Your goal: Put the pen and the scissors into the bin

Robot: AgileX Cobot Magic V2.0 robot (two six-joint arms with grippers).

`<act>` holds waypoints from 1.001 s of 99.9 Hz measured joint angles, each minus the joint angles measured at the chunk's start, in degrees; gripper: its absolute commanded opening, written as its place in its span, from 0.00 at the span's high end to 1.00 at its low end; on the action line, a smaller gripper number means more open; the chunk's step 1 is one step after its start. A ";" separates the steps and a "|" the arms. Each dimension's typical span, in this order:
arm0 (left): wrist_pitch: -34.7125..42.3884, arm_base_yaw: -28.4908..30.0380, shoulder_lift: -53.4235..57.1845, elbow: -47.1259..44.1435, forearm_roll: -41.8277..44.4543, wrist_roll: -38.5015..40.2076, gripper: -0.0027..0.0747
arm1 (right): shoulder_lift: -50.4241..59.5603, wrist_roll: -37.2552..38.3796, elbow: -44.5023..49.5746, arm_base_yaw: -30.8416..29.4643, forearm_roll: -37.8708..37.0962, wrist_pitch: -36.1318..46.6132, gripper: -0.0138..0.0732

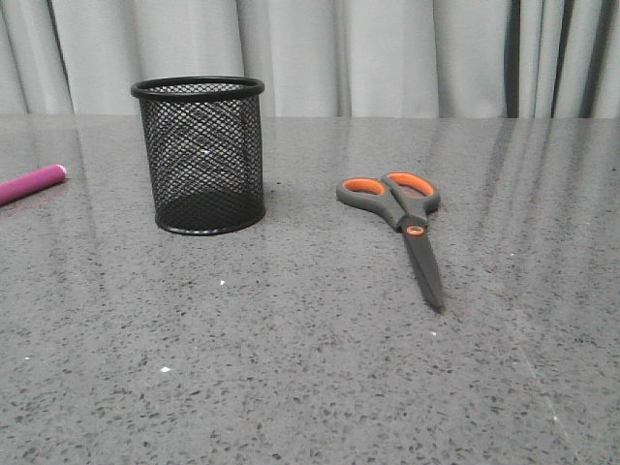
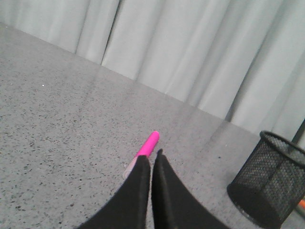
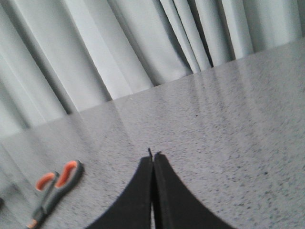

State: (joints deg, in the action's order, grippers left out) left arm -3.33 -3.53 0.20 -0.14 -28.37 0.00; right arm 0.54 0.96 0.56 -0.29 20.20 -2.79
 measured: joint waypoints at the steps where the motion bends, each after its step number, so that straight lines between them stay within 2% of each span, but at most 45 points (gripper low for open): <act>1: 0.15 0.00 0.00 0.00 -0.32 0.00 0.99 | 0.00 0.00 0.00 0.00 0.89 0.01 0.92; 10: 1.87 0.00 0.00 0.00 -5.01 0.00 0.99 | 0.00 0.00 0.00 0.00 5.63 0.13 0.92; 21: 3.33 0.00 0.00 0.00 -9.56 0.00 0.99 | 0.00 0.00 0.00 0.00 7.51 0.13 0.92; 46: 0.87 0.00 -0.34 3.71 -10.66 0.00 0.99 | -0.51 0.00 -2.50 0.00 7.88 -6.19 0.92; 66: -6.72 0.00 -9.14 15.27 -2.41 0.00 0.99 | -10.76 -0.17 -10.47 0.00 6.45 -13.15 0.92; 88: -22.99 0.00 -24.94 29.87 13.97 0.00 0.99 | -27.34 -4.60 -21.60 0.00 4.80 -24.06 0.92; 100: -29.93 0.00 -32.96 34.58 17.22 0.00 0.99 | -34.91 -5.39 -27.16 0.00 4.47 -28.20 0.92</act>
State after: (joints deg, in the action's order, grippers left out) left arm -33.26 -3.53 -32.77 34.44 -11.16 0.00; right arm -34.37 -4.43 -26.61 -0.29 24.67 -30.99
